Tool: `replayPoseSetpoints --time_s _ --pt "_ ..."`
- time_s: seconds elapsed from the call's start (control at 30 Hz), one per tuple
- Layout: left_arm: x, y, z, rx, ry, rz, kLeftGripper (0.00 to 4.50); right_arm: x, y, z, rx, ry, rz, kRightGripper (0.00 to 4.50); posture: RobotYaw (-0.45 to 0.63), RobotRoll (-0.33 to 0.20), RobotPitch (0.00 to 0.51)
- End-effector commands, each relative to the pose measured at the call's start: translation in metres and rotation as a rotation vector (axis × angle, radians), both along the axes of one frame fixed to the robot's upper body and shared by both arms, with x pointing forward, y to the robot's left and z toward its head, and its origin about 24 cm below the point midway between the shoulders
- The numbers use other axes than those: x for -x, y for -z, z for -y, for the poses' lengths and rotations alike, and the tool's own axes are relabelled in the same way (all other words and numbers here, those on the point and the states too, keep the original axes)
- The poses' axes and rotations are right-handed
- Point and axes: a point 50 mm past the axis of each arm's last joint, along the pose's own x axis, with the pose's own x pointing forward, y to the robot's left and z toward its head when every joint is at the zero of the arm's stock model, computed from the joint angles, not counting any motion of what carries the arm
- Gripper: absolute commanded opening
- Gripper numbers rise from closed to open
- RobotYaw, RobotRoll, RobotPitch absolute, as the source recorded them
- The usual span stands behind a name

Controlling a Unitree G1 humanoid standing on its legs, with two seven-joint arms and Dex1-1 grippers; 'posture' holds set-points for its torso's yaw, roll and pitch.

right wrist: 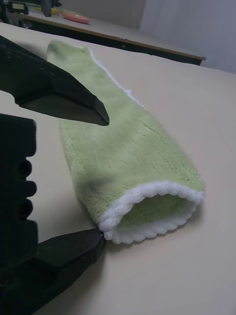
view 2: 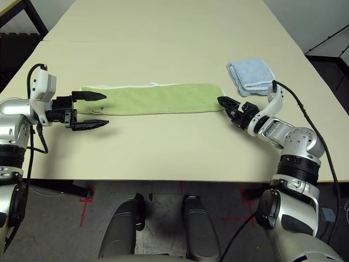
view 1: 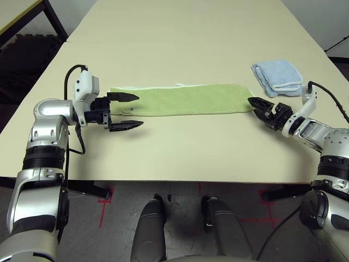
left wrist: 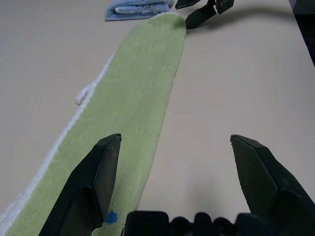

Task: Fold the towel and set it aside.

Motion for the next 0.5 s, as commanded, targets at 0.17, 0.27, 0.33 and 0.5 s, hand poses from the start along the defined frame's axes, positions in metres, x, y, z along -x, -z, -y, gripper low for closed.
replayPoseSetpoints --time_s 0.17,0.27,0.33,0.5 --pt "0.001 0.004 0.002 0.003 0.01 -0.004 4.5 -0.001 0.019 -0.002 0.017 0.061 -0.086 3.18 0.0 0.0 0.206" --pt "0.002 0.005 0.001 -0.004 0.007 -0.001 4.5 0.0 0.021 -0.004 0.011 0.062 -0.091 1.92 0.0 0.0 0.206" --pt "0.002 0.005 0.001 -0.006 0.005 0.0 4.5 0.001 0.023 -0.004 0.01 0.071 -0.096 1.24 0.0 0.0 0.204" --pt "0.001 0.005 0.001 -0.007 0.005 -0.003 4.5 0.004 0.027 -0.004 0.004 0.081 -0.107 0.05 0.0 0.0 0.204"
